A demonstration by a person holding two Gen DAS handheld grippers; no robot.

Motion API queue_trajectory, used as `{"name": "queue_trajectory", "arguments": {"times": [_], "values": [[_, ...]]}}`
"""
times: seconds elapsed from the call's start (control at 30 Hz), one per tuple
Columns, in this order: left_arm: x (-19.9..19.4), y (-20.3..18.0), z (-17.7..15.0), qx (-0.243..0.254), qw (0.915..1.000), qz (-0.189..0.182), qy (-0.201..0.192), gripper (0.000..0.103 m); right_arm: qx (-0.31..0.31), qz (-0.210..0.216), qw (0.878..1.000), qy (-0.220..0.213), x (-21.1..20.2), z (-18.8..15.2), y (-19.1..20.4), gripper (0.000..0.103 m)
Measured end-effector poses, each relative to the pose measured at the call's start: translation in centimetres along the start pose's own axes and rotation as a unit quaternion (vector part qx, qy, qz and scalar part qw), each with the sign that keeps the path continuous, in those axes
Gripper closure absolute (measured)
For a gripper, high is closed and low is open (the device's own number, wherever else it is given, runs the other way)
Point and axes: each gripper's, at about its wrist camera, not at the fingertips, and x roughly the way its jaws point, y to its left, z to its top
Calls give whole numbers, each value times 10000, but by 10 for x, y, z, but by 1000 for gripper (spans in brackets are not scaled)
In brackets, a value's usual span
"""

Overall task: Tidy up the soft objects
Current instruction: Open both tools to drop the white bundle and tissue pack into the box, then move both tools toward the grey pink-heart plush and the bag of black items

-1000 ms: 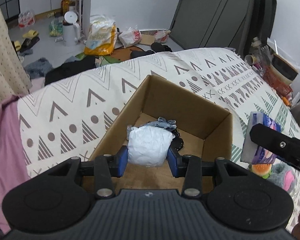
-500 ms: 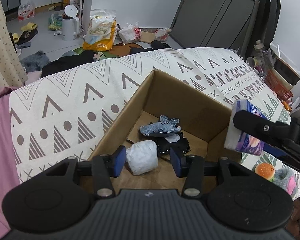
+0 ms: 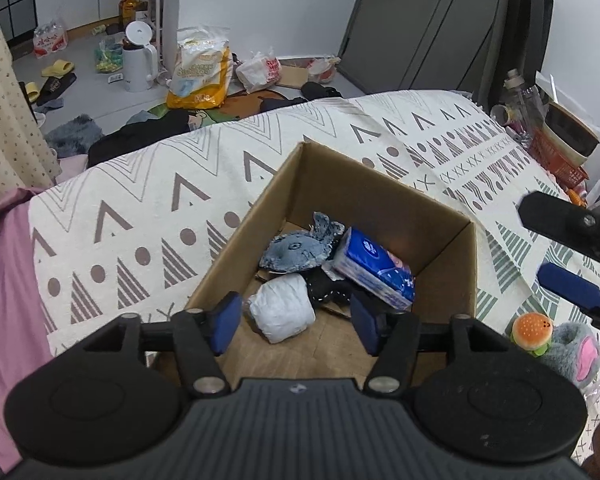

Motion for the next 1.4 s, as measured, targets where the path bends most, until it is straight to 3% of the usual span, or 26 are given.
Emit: {"name": "queue_trajectory", "arguments": {"times": [0.2, 0.37, 0.9, 1.4], "values": [[-17, -4, 1, -137, 9999, 48, -27, 35, 89, -20, 9999, -76, -21, 3, -2, 10], [-36, -16, -1, -158, 9998, -60, -139, 26, 216, 34, 9997, -114, -51, 7, -7, 0], [-93, -59, -14, 199, 9987, -230, -416, 25, 297, -208, 9989, -286, -117, 17, -19, 0], [-124, -109, -33, 578, 9966, -434, -395, 25, 796, -553, 9944, -425, -174, 5, -66, 0]]}}
